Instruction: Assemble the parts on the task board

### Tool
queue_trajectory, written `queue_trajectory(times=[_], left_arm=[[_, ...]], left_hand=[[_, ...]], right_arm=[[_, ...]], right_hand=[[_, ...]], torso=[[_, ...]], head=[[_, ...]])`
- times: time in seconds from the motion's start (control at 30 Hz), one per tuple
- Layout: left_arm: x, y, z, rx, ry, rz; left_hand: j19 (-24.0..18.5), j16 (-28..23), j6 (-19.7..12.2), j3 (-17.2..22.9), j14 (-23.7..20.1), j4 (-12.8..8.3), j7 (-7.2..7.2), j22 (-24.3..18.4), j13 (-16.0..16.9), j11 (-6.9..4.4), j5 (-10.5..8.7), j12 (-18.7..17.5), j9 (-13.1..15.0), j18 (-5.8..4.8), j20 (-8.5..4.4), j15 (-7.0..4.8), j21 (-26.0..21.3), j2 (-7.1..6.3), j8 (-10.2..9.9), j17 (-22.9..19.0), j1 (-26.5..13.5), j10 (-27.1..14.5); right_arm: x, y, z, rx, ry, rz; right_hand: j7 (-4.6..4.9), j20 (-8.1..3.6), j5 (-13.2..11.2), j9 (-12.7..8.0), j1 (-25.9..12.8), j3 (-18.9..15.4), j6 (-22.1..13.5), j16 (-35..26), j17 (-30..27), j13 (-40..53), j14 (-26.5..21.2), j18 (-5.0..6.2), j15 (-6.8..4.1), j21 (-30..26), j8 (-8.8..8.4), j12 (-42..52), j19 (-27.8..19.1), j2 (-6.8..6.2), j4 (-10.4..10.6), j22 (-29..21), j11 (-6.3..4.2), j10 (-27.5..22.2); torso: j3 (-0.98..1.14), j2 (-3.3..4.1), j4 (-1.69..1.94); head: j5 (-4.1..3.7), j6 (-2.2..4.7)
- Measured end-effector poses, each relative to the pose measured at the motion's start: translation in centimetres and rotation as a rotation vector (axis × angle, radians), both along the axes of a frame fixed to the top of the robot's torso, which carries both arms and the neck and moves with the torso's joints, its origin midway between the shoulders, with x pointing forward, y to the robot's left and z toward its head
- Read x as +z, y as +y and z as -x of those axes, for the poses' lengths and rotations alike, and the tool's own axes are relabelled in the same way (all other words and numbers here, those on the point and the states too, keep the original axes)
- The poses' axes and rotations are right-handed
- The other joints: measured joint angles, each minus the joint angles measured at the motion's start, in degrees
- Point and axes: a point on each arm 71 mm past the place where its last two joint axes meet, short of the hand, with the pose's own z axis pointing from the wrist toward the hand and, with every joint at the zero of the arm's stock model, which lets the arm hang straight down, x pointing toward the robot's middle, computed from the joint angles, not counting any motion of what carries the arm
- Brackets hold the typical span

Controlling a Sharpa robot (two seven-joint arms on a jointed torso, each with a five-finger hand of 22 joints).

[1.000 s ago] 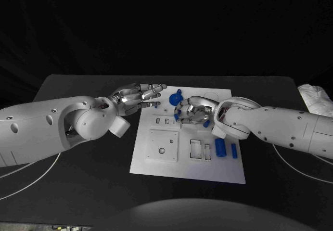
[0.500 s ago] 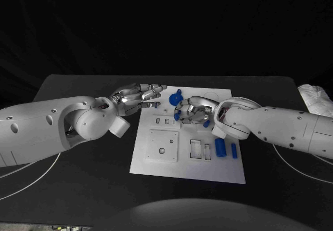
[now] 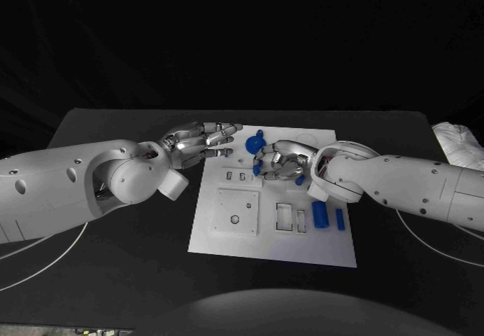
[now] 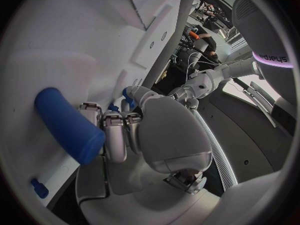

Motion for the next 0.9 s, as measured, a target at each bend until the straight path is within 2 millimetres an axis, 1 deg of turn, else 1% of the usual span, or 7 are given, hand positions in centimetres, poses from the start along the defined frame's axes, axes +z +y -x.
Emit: queue_trajectory(times=[0.47, 0.57, 0.77, 0.83, 0.9], left_arm=[[-0.04, 0.00, 0.01, -0.001, 0.004, -0.003], [-0.04, 0.00, 0.02, -0.002, 0.004, -0.003], [-0.06, -0.02, 0.02, -0.003, 0.006, -0.004], [-0.07, -0.03, 0.02, -0.004, 0.006, -0.004], [-0.07, -0.03, 0.02, -0.004, 0.007, -0.005]], left_hand=[[0.0, 0.0, 0.0, 0.0, 0.0, 0.0, 0.00, 0.0, 0.0, 0.00, 0.00, 0.0, 0.0, 0.00, 0.00, 0.00, 0.0, 0.00, 0.0, 0.0, 0.0, 0.0], [0.0, 0.0, 0.0, 0.0, 0.0, 0.0, 0.00, 0.0, 0.0, 0.00, 0.00, 0.0, 0.0, 0.00, 0.00, 0.00, 0.0, 0.00, 0.0, 0.0, 0.0, 0.0], [0.0, 0.0, 0.0, 0.0, 0.0, 0.0, 0.00, 0.0, 0.0, 0.00, 0.00, 0.0, 0.0, 0.00, 0.00, 0.00, 0.0, 0.00, 0.0, 0.0, 0.0, 0.0], [0.0, 0.0, 0.0, 0.0, 0.0, 0.0, -0.01, 0.0, 0.0, 0.00, 0.00, 0.0, 0.0, 0.00, 0.00, 0.00, 0.0, 0.00, 0.0, 0.0, 0.0, 0.0], [0.0, 0.0, 0.0, 0.0, 0.0, 0.0, -0.01, 0.0, 0.0, 0.00, 0.00, 0.0, 0.0, 0.00, 0.00, 0.00, 0.0, 0.00, 0.0, 0.0, 0.0, 0.0]], right_arm=[[-0.01, 0.03, 0.00, 0.002, -0.001, 0.000], [-0.02, 0.05, 0.00, 0.002, -0.001, 0.000], [-0.02, 0.08, -0.01, 0.002, -0.001, 0.000], [-0.02, 0.08, -0.01, 0.002, -0.001, 0.001], [-0.03, 0.09, -0.01, 0.002, -0.001, 0.001]], right_hand=[[0.00, 0.00, -0.3, 0.0, 0.0, 0.0, 0.0, 0.0, 0.0, 0.0, 0.0, -0.01, 0.00, 0.0, 0.00, 0.0, 0.0, 0.00, 0.0, 0.0, 0.00, 0.0], [-0.21, 0.00, -1.1, -0.2, 0.0, 0.0, -0.2, 0.0, 0.0, 0.0, -0.2, -0.01, 0.21, -0.3, 0.00, 0.0, 0.0, 0.00, 0.0, 0.0, 0.00, 0.0], [-0.02, 0.00, -2.0, -0.4, 0.0, -0.2, -0.4, 0.0, 0.0, 0.0, -0.2, -0.01, 0.21, -0.4, 0.00, 0.0, 0.0, 0.00, -0.2, 0.0, 0.00, 0.0], [-0.22, 0.01, -2.3, -0.6, 0.0, -0.3, -0.6, 0.0, 0.0, 0.0, -0.2, -0.01, 0.21, -0.4, 0.00, 0.0, 0.0, 0.00, -0.3, 0.0, 0.00, 0.0], [-0.03, 0.01, -3.0, -0.7, 0.0, -0.3, -0.8, 0.0, 0.0, 0.0, -0.2, -0.01, 0.21, -0.4, 0.00, 0.0, 0.0, 0.00, -0.3, 0.0, 0.00, 0.0]], torso=[[-0.01, 0.00, 0.00], [-0.01, 0.00, -0.01], [0.00, 0.00, -0.02], [-0.01, 0.00, -0.02], [-0.01, 0.00, -0.02]], head=[[0.10, 0.00], [0.10, 0.00], [0.10, 0.00], [0.10, 0.00], [0.08, 0.00]])
